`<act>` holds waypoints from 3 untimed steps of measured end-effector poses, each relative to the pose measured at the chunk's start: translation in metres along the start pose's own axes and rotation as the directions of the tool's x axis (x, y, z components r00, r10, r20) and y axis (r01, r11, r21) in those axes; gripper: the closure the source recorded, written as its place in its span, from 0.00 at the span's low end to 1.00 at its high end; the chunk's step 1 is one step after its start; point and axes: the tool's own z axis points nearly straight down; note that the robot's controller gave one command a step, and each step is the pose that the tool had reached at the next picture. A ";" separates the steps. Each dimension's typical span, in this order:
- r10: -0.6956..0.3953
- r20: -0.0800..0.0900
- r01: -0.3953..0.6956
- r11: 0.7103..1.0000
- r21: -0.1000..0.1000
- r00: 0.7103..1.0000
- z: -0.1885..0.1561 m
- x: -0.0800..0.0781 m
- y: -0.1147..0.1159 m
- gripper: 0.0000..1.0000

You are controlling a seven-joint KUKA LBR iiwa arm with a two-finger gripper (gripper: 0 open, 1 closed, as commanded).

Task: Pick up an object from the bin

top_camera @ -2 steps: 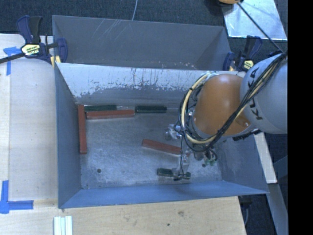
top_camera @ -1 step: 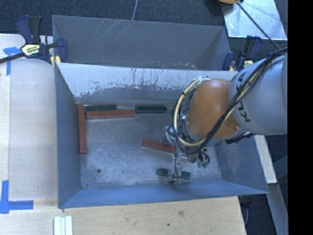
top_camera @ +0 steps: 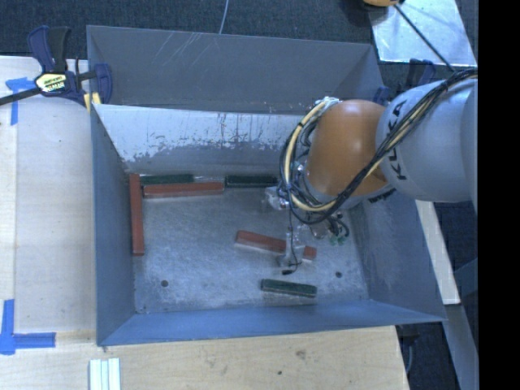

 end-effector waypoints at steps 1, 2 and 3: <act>0.149 0.003 -0.149 0.989 -0.001 0.989 0.003 -0.020 0.024 1.00; 0.149 0.003 -0.149 0.989 -0.001 0.989 0.003 -0.020 0.024 1.00; 0.123 -0.004 -0.123 0.992 0.000 0.992 -0.096 -0.025 0.028 0.00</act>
Offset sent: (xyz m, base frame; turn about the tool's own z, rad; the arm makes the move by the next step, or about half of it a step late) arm 0.0000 0.0000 0.0000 0.0000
